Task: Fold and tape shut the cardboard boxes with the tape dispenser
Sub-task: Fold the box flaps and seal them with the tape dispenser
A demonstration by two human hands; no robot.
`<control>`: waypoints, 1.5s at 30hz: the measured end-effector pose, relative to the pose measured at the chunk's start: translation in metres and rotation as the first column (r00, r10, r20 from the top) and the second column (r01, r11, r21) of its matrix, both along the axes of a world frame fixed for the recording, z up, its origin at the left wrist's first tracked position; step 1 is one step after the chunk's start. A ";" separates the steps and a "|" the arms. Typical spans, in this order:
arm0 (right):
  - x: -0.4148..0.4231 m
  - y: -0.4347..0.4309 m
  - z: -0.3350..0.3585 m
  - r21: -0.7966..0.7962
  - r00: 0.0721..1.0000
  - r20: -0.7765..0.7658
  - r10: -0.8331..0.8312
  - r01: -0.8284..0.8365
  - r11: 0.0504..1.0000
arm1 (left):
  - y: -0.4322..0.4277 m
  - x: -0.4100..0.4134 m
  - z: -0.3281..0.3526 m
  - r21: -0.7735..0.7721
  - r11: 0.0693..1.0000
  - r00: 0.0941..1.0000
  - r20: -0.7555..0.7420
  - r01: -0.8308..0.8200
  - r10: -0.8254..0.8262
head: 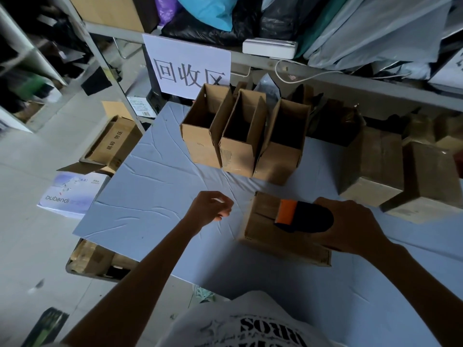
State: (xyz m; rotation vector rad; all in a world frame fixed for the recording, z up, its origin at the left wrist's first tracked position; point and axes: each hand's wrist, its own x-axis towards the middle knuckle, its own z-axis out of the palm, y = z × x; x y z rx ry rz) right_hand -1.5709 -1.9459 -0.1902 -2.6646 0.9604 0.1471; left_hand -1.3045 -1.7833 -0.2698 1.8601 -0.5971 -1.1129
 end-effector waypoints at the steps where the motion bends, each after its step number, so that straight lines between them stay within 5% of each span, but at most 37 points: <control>1: -0.001 -0.001 0.000 -0.004 1.000 -0.002 -0.004 0.004 1.000 | 0.000 -0.002 -0.001 -0.003 1.000 1.000 -0.013 0.000 0.000; 13: 0.004 -0.002 -0.003 -0.046 0.999 -0.039 0.007 -0.009 0.999 | -0.009 -0.012 -0.016 0.066 0.998 1.000 0.019 -0.006 0.004; 25: 0.027 0.007 -0.005 -0.057 0.987 -0.150 0.053 -0.062 0.996 | -0.021 -0.040 -0.033 0.238 0.961 0.959 0.211 0.138 -0.190; 33: 0.033 0.008 -0.007 -0.083 0.984 -0.166 0.062 -0.076 0.994 | -0.007 -0.052 -0.030 0.151 0.988 0.904 0.424 -0.014 -0.052; 36: 0.033 0.009 -0.011 -0.091 0.986 -0.154 0.068 -0.083 0.992 | -0.015 -0.060 -0.013 0.017 0.991 0.957 0.264 -0.133 0.124; 39: 0.034 0.008 -0.012 -0.122 0.983 -0.172 0.064 -0.086 0.989 | -0.026 -0.068 0.001 0.093 0.993 0.972 0.227 -0.078 0.055; 45: 0.034 0.014 -0.011 -0.161 0.976 -0.192 0.099 -0.131 0.978 | -0.028 -0.068 -0.002 0.172 0.982 0.907 0.421 -0.082 0.002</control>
